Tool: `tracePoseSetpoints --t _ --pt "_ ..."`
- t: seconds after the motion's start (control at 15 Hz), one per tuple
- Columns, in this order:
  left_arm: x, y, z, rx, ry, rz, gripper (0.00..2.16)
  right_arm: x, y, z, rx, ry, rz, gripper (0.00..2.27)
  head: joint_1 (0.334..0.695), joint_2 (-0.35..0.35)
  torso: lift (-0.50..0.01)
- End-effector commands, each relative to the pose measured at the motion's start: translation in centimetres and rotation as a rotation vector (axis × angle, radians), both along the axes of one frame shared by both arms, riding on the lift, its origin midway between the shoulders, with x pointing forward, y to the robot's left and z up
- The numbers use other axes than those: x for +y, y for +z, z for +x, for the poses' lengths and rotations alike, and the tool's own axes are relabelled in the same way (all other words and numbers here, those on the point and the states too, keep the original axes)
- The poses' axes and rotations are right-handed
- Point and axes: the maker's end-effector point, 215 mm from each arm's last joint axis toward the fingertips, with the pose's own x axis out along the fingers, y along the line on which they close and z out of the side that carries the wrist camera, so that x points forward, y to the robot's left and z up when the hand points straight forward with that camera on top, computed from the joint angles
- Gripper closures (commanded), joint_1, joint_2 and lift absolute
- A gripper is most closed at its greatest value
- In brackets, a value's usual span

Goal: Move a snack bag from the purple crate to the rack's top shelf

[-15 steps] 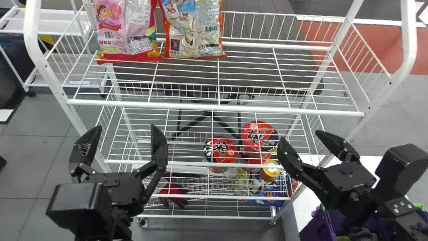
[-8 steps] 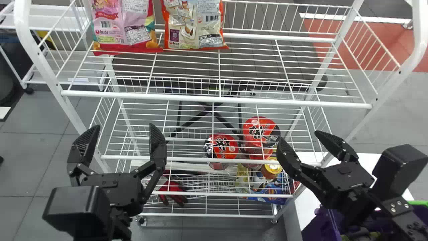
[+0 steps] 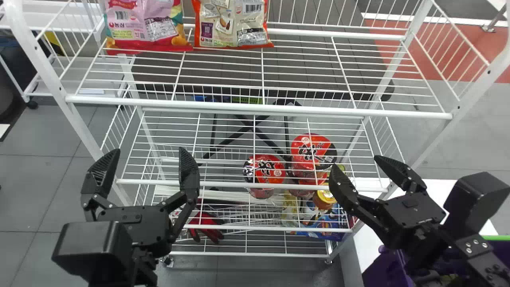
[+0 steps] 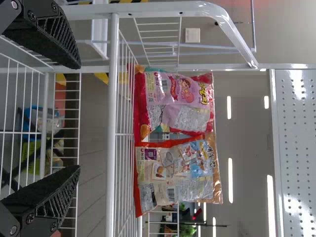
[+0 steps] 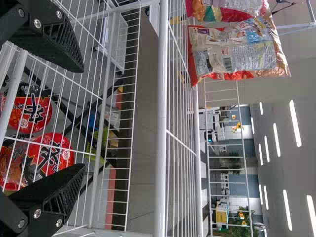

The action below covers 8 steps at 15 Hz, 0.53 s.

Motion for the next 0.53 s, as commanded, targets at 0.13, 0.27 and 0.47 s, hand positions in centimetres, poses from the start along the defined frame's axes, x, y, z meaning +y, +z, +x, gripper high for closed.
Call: tracePoseSetpoints --t 0.13,0.27,0.47 --pt "-0.06 -0.12 -0.11 0.003 -0.002 0.004 0.09 0.12 0.35 -0.08 -0.006 0.003 -0.005 0.14 0.695 -0.067 -0.234" --pt "-0.06 -0.02 -0.1 0.001 -0.001 0.001 0.09 0.25 0.55 -0.16 -0.007 0.004 -0.004 0.14 0.695 -0.066 -0.243" --pt "-0.17 -0.2 -0.13 0.005 -0.005 0.004 0.09 0.32 0.49 -0.22 -0.005 0.005 -0.003 0.14 0.695 -0.063 -0.255"
